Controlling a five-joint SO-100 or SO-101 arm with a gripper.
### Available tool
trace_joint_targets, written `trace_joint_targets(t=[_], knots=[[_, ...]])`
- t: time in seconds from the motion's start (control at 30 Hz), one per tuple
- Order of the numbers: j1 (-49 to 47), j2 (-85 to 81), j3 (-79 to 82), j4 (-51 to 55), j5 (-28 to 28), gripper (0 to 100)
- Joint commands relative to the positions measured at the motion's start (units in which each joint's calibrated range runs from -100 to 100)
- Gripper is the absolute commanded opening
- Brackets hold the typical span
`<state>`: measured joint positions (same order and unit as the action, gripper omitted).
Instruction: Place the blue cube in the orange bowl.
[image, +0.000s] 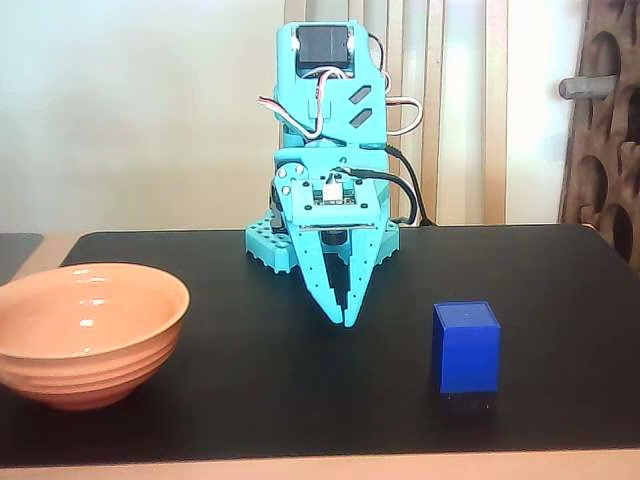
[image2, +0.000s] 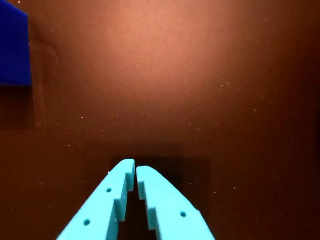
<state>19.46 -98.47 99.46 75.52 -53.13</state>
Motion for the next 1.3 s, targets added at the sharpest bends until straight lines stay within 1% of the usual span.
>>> trace_joint_targets(t=[0.0,1.27], knots=[[0.7,-1.2,0.5,0.4,0.0,0],[1.0,-1.2,0.5,0.4,0.0,0]])
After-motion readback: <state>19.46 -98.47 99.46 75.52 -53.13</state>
